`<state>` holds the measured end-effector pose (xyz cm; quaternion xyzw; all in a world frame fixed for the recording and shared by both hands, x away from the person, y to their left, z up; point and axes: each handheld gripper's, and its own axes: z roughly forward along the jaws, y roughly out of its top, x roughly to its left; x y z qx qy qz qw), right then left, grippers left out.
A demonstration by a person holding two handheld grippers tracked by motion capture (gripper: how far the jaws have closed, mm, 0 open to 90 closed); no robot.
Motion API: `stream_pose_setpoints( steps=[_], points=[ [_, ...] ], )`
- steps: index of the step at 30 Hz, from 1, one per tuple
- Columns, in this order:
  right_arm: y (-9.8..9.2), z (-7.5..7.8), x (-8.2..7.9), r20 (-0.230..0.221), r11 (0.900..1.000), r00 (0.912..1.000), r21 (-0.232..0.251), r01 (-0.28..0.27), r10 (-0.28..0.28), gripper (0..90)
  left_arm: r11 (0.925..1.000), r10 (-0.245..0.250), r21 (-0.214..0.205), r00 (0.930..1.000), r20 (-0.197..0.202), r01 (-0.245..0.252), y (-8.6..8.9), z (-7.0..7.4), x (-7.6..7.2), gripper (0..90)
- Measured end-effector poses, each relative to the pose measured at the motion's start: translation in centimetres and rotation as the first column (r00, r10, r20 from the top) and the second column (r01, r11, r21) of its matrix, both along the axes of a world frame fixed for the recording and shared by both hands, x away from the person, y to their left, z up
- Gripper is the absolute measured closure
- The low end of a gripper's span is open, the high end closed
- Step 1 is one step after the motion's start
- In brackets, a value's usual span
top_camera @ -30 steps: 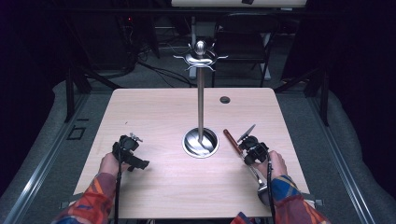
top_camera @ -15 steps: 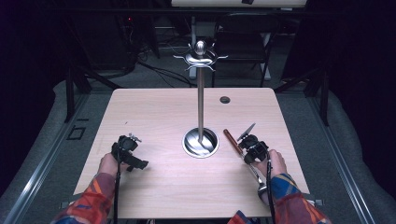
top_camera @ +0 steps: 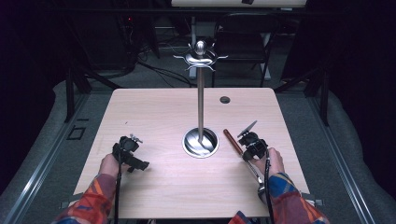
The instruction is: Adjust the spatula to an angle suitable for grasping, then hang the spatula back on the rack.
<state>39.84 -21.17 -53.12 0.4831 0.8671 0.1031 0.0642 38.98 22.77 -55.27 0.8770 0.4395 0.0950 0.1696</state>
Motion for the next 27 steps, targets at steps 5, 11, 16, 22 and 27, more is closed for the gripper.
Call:
stream_pose_setpoints(
  steps=[5,11,16,22,27],
  points=[
    [0.4,-0.2,0.5,-0.002,1.0000,1.0000,-0.008,0.004,-0.004,82.5,1.0000,0.001,0.001,1.0000,-0.001,-0.001,0.2,0.1,-0.1,0.9],
    [0.4,-0.3,1.0,-0.022,0.9998,0.9998,-0.017,-0.002,0.002,81.7,1.0000,0.005,0.003,1.0000,-0.001,-0.005,0.3,0.0,-0.2,0.9],
    [0.6,-0.7,1.1,-0.007,0.9998,0.9998,-0.003,0.017,-0.017,81.0,1.0000,0.005,0.007,1.0000,-0.003,-0.005,0.4,-0.1,-0.2,0.9],
    [0.7,-1.0,1.4,-0.008,0.9997,0.9997,-0.014,0.021,-0.021,80.1,1.0000,0.004,0.008,1.0000,-0.005,-0.004,0.4,-0.1,-0.3,0.9],
    [0.7,-1.0,1.8,-0.037,0.9991,0.9993,-0.042,-0.003,0.002,79.7,1.0000,0.006,0.007,1.0000,-0.005,-0.006,0.3,-0.2,-0.2,0.9]
  ],
)
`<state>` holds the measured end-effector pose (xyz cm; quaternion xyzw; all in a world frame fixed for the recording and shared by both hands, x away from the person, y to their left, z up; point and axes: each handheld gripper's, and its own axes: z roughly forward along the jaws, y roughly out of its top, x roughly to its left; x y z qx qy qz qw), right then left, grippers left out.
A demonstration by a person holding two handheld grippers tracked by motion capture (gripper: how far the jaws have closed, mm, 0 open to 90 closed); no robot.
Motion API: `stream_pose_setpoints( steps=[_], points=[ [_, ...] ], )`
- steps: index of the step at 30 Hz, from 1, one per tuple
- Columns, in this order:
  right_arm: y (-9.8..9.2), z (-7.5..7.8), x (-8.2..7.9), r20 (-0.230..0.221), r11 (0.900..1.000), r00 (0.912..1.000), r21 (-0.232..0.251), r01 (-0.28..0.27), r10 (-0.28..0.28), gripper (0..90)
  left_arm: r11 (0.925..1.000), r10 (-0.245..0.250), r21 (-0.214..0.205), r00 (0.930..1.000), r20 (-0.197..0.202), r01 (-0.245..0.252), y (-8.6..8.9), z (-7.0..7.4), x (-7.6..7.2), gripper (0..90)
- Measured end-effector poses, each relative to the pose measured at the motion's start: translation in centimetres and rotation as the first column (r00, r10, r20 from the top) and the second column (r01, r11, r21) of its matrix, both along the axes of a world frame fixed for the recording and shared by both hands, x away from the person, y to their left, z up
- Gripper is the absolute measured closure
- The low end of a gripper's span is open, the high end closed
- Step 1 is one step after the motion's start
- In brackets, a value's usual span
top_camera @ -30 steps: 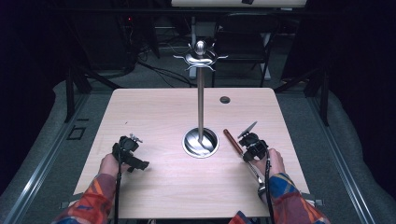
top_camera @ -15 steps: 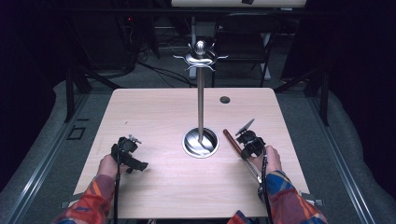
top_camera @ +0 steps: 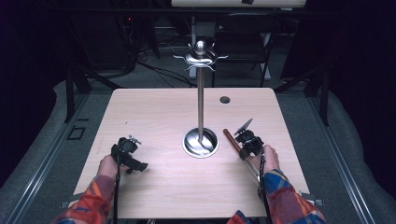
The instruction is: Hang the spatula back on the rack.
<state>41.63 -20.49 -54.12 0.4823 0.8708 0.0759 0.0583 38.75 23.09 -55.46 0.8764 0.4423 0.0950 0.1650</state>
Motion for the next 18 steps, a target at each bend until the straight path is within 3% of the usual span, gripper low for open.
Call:
stream_pose_setpoints(
  steps=[6,7,9,10,11,13,15,17,18],
  points=[
    [0.0,-0.2,0.1,0.004,0.9998,0.9998,0.010,0.019,-0.019,80.0,1.0000,-0.006,0.004,1.0000,-0.003,0.006,-0.1,0.0,0.0,0.9],
    [0.1,-0.7,-0.2,0.046,0.9954,0.9966,0.071,0.065,-0.068,80.4,1.0000,-0.002,-0.001,1.0000,0.001,0.002,-0.1,0.0,-0.1,0.9],
    [-0.1,-0.1,0.1,-0.006,0.9998,0.9998,0.012,0.018,-0.018,81.1,1.0000,-0.003,0.000,1.0000,0.001,0.003,-0.1,0.0,-0.1,0.9],
    [-0.1,-0.1,0.1,-0.006,0.9998,0.9998,0.012,0.018,-0.018,81.1,1.0000,-0.003,0.000,1.0000,0.001,0.003,-0.1,0.0,-0.1,0.9],
    [-0.1,-0.5,-0.1,0.020,0.9970,0.9982,0.054,0.055,-0.056,81.9,1.0000,-0.002,0.001,1.0000,-0.001,0.002,-0.1,0.0,-0.1,0.9],
    [-0.2,-0.2,0.0,-0.001,0.9988,0.9993,0.031,0.038,-0.038,83.1,1.0000,-0.002,0.001,1.0000,-0.002,0.002,-0.1,0.0,-0.1,0.9],
    [-0.2,-0.3,-0.1,0.006,0.9970,0.9988,0.061,0.049,-0.049,84.0,1.0000,-0.003,0.000,1.0000,0.001,0.003,-0.1,0.1,-0.1,0.9],
    [-0.2,-0.2,-0.3,0.045,0.9953,0.9974,0.081,0.053,-0.057,84.2,1.0000,-0.004,-0.001,1.0000,0.002,0.004,-0.1,0.1,-0.1,0.9],
    [-0.5,0.7,-0.1,0.015,0.9992,0.9999,0.041,0.004,-0.004,84.3,1.0000,-0.006,-0.004,1.0000,0.004,0.006,-0.1,0.2,-0.1,0.9]
  ],
)
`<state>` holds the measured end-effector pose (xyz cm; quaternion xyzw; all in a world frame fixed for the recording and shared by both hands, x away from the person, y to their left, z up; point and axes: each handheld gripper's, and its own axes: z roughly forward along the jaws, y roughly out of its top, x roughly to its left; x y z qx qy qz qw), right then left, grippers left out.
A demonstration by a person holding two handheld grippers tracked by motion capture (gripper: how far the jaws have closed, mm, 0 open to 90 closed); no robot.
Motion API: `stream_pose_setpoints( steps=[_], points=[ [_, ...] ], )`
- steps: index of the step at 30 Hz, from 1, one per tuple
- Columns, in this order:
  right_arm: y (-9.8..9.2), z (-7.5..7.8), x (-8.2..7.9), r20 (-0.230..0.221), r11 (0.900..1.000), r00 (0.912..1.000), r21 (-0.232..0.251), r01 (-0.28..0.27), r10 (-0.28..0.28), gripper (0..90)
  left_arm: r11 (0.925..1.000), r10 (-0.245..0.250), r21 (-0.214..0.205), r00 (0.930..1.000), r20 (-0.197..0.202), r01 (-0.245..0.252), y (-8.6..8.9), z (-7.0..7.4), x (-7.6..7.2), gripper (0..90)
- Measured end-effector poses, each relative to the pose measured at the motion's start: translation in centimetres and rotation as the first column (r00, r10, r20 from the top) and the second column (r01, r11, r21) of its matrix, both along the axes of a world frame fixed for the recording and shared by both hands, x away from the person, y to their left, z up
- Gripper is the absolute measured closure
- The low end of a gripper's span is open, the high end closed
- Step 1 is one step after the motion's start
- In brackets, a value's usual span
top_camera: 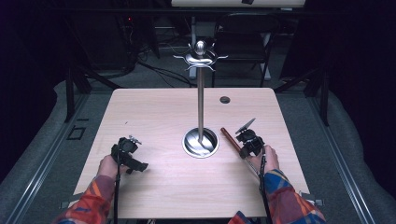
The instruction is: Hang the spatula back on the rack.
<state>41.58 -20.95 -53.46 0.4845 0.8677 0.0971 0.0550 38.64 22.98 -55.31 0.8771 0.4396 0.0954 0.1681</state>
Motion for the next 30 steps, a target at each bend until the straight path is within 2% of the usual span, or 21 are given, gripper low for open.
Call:
stream_pose_setpoints(
  steps=[1,4,5,6,14,19,20,26,30],
  points=[
    [0.1,-0.2,-0.3,0.039,0.9980,0.9985,0.052,0.036,-0.038,84.3,1.0000,-0.002,0.000,1.0000,0.000,0.002,0.0,0.0,0.0,0.9],
    [-0.3,0.5,-0.5,0.073,0.9948,0.9962,0.094,0.040,-0.047,84.4,1.0000,-0.005,-0.001,1.0000,0.000,0.005,-0.1,0.1,0.0,0.9],
    [-0.3,0.5,-0.5,0.073,0.9948,0.9962,0.094,0.040,-0.047,84.4,1.0000,-0.005,-0.001,1.0000,0.000,0.005,-0.1,0.1,0.0,0.9],
    [-0.7,0.9,-0.7,0.094,0.9921,0.9940,0.117,0.044,-0.055,84.4,1.0000,-0.005,-0.003,1.0000,-0.001,0.005,-0.1,0.1,0.0,0.9],
    [-1.4,2.6,-1.5,0.170,0.9841,0.9839,0.176,0.025,-0.055,84.5,1.0000,-0.002,-0.003,1.0000,0.001,0.002,-0.1,0.1,0.0,0.9],
    [-1.7,3.4,-1.9,0.233,0.9782,0.9714,0.208,-0.002,-0.047,84.5,1.0000,-0.003,-0.009,1.0000,-0.002,0.003,0.0,0.1,0.0,0.6],
    [-1.7,3.6,-2.1,0.248,0.9749,0.9665,0.223,0.010,-0.066,84.6,0.9999,-0.002,-0.013,1.0000,0.002,0.002,0.0,0.1,0.0,0.4],
    [-1.8,4.4,-2.6,0.297,0.9739,0.9526,0.227,-0.003,-0.067,84.5,0.9999,-0.010,-0.009,0.9999,0.006,0.010,-0.2,0.1,0.0,0.3],
    [-1.6,5.0,-3.0,0.315,0.9730,0.9477,0.230,-0.022,-0.053,84.5,0.9999,-0.011,-0.006,0.9999,0.002,0.011,-0.2,0.1,0.0,0.3]
  ],
)
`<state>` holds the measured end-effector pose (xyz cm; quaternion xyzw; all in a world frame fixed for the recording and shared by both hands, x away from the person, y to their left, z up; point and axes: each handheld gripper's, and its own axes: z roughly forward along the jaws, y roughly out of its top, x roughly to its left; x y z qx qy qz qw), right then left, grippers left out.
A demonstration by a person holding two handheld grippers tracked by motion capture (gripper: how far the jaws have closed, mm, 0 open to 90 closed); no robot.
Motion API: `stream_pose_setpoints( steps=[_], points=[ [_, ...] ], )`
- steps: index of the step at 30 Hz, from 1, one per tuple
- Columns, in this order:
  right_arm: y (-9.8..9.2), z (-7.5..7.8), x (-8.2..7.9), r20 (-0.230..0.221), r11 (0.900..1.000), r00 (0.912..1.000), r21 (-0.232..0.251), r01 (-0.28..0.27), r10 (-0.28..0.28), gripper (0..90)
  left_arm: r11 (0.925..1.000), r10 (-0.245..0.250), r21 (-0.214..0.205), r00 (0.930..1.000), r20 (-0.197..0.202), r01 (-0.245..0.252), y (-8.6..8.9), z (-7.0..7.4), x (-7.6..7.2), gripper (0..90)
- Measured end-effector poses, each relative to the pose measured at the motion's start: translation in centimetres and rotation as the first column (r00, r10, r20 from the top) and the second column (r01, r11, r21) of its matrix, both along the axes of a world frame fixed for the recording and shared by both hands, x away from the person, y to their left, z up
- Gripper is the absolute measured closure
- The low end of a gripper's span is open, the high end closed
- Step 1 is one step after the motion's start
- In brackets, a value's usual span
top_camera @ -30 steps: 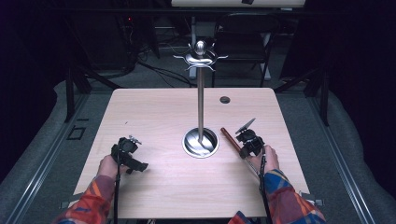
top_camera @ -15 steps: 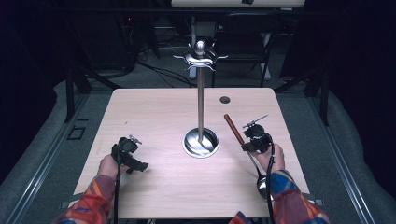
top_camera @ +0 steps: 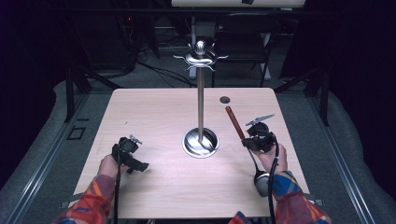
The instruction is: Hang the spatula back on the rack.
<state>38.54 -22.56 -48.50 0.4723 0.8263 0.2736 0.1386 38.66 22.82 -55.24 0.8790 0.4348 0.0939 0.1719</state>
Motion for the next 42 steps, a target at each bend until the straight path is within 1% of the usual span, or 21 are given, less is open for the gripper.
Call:
stream_pose_setpoints(
  steps=[4,9,11,12,15,20,24,28,33,37,40,41,42],
  points=[
    [0.1,0.6,-0.6,0.026,0.9998,0.9996,0.020,-0.007,0.006,84.5,1.0000,-0.003,0.001,1.0000,-0.002,0.003,0.0,0.0,0.0,0.3],
    [0.3,1.2,-1.1,0.058,0.9996,0.9981,0.021,-0.019,0.018,84.5,1.0000,-0.002,0.002,1.0000,-0.001,0.002,0.0,0.0,0.0,0.3],
    [0.5,1.3,-1.2,0.067,0.9992,0.9976,0.033,-0.021,0.019,84.6,1.0000,-0.002,0.002,1.0000,-0.002,0.002,0.0,0.0,0.0,0.3],
    [0.5,1.4,-1.3,0.073,0.9994,0.9972,0.029,-0.021,0.018,84.6,1.0000,-0.002,0.001,1.0000,0.000,0.002,0.0,0.0,-0.1,0.3],
    [0.3,1.7,-1.5,0.093,0.9990,0.9955,0.039,-0.021,0.017,84.7,1.0000,-0.003,0.002,1.0000,0.001,0.003,-0.1,0.0,-0.1,0.3],
    [0.2,2.2,-1.9,0.131,0.9978,0.9913,0.061,-0.025,0.016,84.7,1.0000,-0.006,0.005,1.0000,-0.001,0.006,-0.1,0.0,0.0,0.3],
    [0.5,2.6,-2.1,0.165,0.9972,0.9858,0.062,-0.042,0.031,84.7,1.0000,-0.004,0.007,1.0000,-0.004,0.004,-0.1,-0.1,0.0,0.4],
    [0.9,2.6,-2.2,0.172,0.9968,0.9843,0.063,-0.050,0.039,84.7,0.9999,-0.006,0.010,1.0000,-0.006,0.007,-0.1,-0.1,0.1,0.4],
    [1.3,2.8,-2.2,0.170,0.9960,0.9841,0.063,-0.063,0.051,84.7,0.9999,-0.009,0.012,0.9999,-0.009,0.009,-0.1,-0.2,0.1,0.4],
    [1.7,3.1,-2.1,0.190,0.9953,0.9804,0.070,-0.066,0.052,84.7,0.9999,-0.008,0.015,0.9999,-0.012,0.009,0.0,-0.3,0.1,0.4],
    [2.0,3.3,-2.1,0.197,0.9949,0.9788,0.073,-0.070,0.054,84.7,0.9999,-0.010,0.013,0.9999,-0.013,0.010,-0.1,-0.3,0.1,0.4],
    [2.0,3.3,-2.1,0.195,0.9955,0.9792,0.063,-0.071,0.058,84.8,0.9999,-0.009,0.013,0.9999,-0.011,0.009,-0.1,-0.2,0.0,0.4],
    [2.1,3.3,-2.1,0.199,0.9950,0.9783,0.068,-0.072,0.057,84.7,0.9999,-0.008,0.013,0.9999,-0.010,0.008,-0.1,-0.2,0.0,0.4]
  ],
)
